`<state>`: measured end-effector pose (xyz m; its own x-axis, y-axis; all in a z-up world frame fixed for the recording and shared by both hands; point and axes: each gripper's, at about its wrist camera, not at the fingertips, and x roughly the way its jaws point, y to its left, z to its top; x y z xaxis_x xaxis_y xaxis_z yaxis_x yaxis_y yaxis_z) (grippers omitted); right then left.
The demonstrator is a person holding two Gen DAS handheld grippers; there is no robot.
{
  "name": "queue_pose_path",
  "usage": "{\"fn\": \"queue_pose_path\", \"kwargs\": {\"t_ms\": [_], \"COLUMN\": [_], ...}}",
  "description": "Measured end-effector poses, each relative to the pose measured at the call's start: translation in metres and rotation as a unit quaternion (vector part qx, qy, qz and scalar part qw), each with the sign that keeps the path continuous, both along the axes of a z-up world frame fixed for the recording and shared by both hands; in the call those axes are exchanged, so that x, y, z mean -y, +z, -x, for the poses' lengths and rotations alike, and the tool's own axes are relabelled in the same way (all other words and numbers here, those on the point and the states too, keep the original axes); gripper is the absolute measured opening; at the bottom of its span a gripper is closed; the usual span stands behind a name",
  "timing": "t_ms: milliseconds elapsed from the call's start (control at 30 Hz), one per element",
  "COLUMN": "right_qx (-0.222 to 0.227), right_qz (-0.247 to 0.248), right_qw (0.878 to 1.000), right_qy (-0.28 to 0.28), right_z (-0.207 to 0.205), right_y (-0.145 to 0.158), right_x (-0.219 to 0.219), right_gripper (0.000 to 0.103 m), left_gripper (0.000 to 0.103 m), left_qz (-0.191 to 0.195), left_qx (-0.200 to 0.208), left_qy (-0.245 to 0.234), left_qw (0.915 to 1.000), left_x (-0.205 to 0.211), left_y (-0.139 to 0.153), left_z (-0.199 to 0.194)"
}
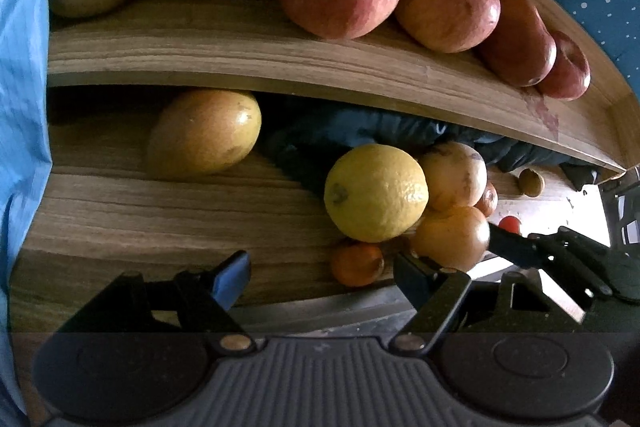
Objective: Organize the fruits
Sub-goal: 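Reach the right tool to a brown pear while the left tool reaches a small orange tomato, then close the right tool on the brown pear while the left tool grips the orange tomato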
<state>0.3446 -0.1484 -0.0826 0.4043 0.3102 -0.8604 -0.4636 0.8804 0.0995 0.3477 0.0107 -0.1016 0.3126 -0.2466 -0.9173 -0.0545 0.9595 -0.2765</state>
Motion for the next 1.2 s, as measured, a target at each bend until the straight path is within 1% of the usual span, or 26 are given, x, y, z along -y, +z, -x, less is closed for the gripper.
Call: {"fn": "queue_pose_path", "kwargs": {"t_ms": [67, 167, 233, 367, 467, 533, 667, 733, 933, 1200], "right_qx": [0.002, 0.006, 0.01, 0.012, 0.011, 0.011, 0.01, 0.009, 0.009, 0.011], "right_qz": [0.001, 0.002, 0.004, 0.003, 0.002, 0.002, 0.001, 0.001, -0.002, -0.009], "right_qw": [1.0, 1.0, 1.0, 1.0, 1.0, 1.0, 1.0, 1.0, 1.0, 1.0], "right_qy": [-0.002, -0.005, -0.006, -0.015, -0.019, -0.021, -0.025, -0.027, -0.027, -0.026], "right_z": [0.002, 0.005, 0.007, 0.009, 0.009, 0.01, 0.012, 0.014, 0.018, 0.031], "right_y": [0.004, 0.01, 0.013, 0.018, 0.019, 0.02, 0.022, 0.023, 0.025, 0.032], "right_x": [0.003, 0.007, 0.01, 0.015, 0.015, 0.016, 0.017, 0.018, 0.019, 0.018], "right_gripper": [0.049, 0.049, 0.049, 0.049, 0.049, 0.049, 0.049, 0.049, 0.049, 0.049], "left_gripper": [0.082, 0.078, 0.072, 0.064, 0.054, 0.046, 0.041, 0.033, 0.031, 0.031], "left_qz": [-0.002, 0.001, 0.005, 0.009, 0.012, 0.015, 0.01, 0.008, 0.01, 0.011], "left_qx": [0.002, 0.005, 0.009, 0.012, 0.013, 0.014, 0.018, 0.019, 0.017, 0.032], "left_qy": [-0.005, -0.011, -0.014, -0.021, -0.028, -0.033, -0.031, -0.026, -0.02, -0.025], "left_qw": [1.0, 0.9999, 0.9998, 0.9997, 0.9994, 0.9992, 0.9993, 0.9995, 0.9996, 0.9991], "left_x": [0.003, 0.005, 0.005, 0.008, 0.012, 0.014, 0.017, 0.016, 0.01, 0.009], "left_y": [0.0, 0.0, 0.002, 0.001, 0.003, 0.003, 0.002, 0.002, 0.001, 0.012], "left_z": [0.0, 0.0, 0.001, 0.003, 0.004, 0.005, 0.006, 0.005, 0.005, 0.016]}}
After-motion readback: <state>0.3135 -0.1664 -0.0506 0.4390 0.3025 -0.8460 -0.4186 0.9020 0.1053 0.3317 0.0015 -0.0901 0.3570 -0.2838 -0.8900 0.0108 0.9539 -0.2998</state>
